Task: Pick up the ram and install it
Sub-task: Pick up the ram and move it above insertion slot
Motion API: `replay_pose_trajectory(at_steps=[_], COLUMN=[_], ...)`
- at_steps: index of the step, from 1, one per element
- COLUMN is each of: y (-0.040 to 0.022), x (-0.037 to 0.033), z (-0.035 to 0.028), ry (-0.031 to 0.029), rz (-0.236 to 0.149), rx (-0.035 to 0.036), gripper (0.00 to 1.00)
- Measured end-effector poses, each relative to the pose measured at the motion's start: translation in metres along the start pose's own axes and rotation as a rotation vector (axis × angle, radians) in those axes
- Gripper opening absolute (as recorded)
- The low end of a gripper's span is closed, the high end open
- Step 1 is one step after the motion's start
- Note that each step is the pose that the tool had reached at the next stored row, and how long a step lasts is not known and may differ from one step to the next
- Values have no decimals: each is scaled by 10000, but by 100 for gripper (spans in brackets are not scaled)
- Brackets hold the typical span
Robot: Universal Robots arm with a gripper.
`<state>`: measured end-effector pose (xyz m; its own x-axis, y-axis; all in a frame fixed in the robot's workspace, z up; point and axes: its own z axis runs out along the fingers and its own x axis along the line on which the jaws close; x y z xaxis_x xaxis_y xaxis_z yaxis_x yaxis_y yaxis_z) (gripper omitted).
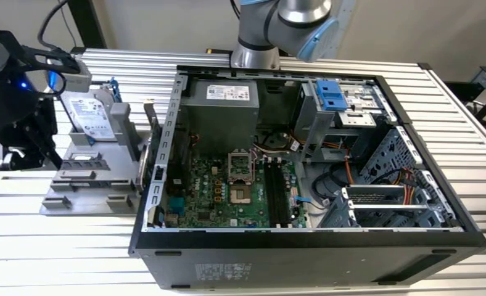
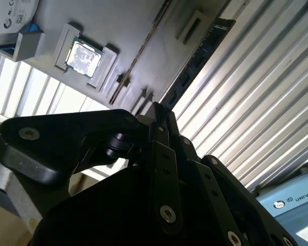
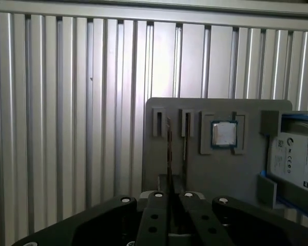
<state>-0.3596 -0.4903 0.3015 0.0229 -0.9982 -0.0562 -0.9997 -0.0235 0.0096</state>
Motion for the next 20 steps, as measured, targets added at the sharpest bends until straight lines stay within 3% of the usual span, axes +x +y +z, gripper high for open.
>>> replay_pose_trajectory(at_steps=[20], y=[4], x=[-24], z=[-426], ry=[-43], rz=[-1], rx=[2], gripper=[0])
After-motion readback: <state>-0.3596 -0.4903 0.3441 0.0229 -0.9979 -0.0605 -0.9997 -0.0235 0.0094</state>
